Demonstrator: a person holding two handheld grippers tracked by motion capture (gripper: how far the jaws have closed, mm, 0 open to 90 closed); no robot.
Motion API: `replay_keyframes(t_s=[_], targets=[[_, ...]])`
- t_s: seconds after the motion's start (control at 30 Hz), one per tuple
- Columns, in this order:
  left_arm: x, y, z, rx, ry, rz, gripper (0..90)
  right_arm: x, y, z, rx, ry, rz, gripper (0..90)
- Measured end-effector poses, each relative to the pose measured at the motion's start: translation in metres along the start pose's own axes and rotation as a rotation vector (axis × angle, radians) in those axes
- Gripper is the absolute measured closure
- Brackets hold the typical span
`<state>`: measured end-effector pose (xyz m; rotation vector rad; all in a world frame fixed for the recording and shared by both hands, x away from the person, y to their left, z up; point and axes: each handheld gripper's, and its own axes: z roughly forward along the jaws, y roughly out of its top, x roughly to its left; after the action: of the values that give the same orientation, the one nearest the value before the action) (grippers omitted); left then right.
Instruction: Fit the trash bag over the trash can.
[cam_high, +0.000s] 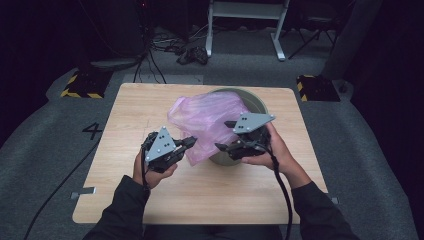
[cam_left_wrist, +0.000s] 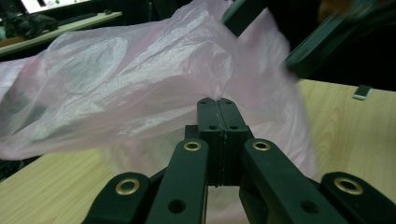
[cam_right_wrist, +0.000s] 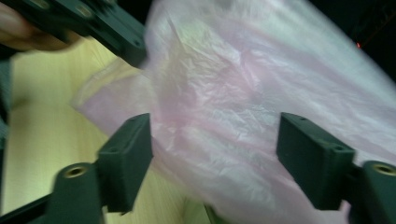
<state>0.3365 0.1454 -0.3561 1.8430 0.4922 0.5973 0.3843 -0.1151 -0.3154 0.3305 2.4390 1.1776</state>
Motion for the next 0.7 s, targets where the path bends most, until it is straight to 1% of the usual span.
replay_keyframes(t_s=[0.03, 0.07, 0.13, 0.17, 0.23, 0.27, 0.3, 0.43, 0.47, 0.5, 0.53, 0.57, 0.63, 0.7], targets=[[-0.002, 0.001, 0.0, -0.001, -0.004, 0.006, 89.8, 0.001, -0.001, 0.004, 0.016, -0.007, -0.003, 42.6], [-0.004, 0.002, 0.001, -0.005, -0.004, 0.011, 89.9, 0.001, -0.002, 0.007, 0.024, 0.002, -0.008, 52.1], [-0.006, 0.004, 0.002, -0.011, -0.01, 0.012, 89.8, -0.001, -0.006, 0.011, 0.035, -0.007, -0.003, 65.8], [-0.007, 0.005, 0.002, -0.013, -0.011, 0.014, 89.8, -0.002, -0.008, 0.011, 0.029, 0.005, 0.004, 68.3], [-0.008, 0.006, 0.002, -0.017, -0.016, 0.014, 89.7, -0.003, -0.011, 0.01, 0.017, 0.024, 0.006, 76.7], [-0.01, 0.007, 0.003, -0.025, -0.017, 0.016, 89.7, -0.003, -0.012, 0.009, 0.01, 0.023, 0.002, 77.8], [-0.011, 0.007, 0.002, -0.025, -0.016, 0.022, 89.7, -0.003, -0.014, 0.007, -0.01, 0.026, 0.009, 78.2], [-0.013, 0.009, 0.001, -0.03, -0.024, 0.023, 88.5, -0.005, -0.02, 0.0, -0.04, 0.05, 0.019, 78.3], [-0.014, 0.009, 0.001, -0.031, -0.024, 0.025, 88.5, -0.006, -0.022, -0.003, -0.055, 0.051, 0.019, 75.9], [-0.014, 0.009, 0.001, -0.03, -0.023, 0.025, 88.7, -0.006, -0.024, -0.005, -0.077, 0.042, 0.016, 64.3], [-0.013, 0.009, 0.001, -0.03, -0.022, 0.027, 88.7, -0.006, -0.024, -0.007, -0.09, 0.034, 0.024, 52.7], [-0.013, 0.01, 0.001, -0.03, -0.021, 0.027, 88.8, -0.007, -0.023, -0.007, -0.093, 0.036, 0.032, 48.9], [-0.014, 0.012, 0.0, -0.036, -0.021, 0.028, 88.8, -0.006, -0.022, -0.011, -0.12, 0.035, 0.035, 47.7], [-0.015, 0.014, -0.001, -0.038, -0.023, 0.036, 88.8, -0.005, -0.021, -0.011, -0.121, 0.054, 0.032, 46.6]])
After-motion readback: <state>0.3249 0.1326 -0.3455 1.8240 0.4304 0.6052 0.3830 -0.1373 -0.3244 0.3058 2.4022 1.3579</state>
